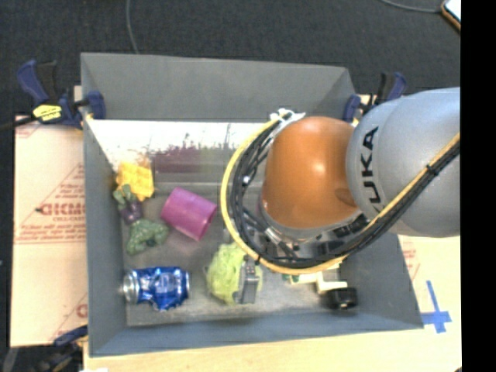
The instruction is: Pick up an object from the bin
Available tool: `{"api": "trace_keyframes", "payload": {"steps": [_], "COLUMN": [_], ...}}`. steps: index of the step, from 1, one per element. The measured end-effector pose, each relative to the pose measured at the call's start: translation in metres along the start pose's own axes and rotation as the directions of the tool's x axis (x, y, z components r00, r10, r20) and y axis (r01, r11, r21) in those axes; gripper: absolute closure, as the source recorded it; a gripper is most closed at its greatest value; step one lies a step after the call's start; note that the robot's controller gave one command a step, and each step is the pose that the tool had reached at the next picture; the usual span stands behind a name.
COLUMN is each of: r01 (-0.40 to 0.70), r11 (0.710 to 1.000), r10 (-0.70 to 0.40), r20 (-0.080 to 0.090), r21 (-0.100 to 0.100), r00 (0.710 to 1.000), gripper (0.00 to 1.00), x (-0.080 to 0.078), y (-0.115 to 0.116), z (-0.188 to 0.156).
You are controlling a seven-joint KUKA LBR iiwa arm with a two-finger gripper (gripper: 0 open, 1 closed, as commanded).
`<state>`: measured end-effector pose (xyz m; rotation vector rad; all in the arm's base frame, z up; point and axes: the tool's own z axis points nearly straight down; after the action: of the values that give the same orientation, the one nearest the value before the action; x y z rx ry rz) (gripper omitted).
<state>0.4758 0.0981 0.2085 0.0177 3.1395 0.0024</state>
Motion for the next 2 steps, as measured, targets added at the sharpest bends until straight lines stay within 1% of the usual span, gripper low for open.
{"api": "trace_keyframes", "payload": {"steps": [1,2], "r01": [0.0,-0.017], "r11": [1.0,1.0], "r10": [0.0,0.017], "r20": [0.0,-0.001], "r21": [0.0,-0.001], "r00": [1.0,1.0], "gripper": [0.0,0.0], "x": [0.0,-0.017], "y": [0.0,0.01], "z": [0.0,0.045]}}
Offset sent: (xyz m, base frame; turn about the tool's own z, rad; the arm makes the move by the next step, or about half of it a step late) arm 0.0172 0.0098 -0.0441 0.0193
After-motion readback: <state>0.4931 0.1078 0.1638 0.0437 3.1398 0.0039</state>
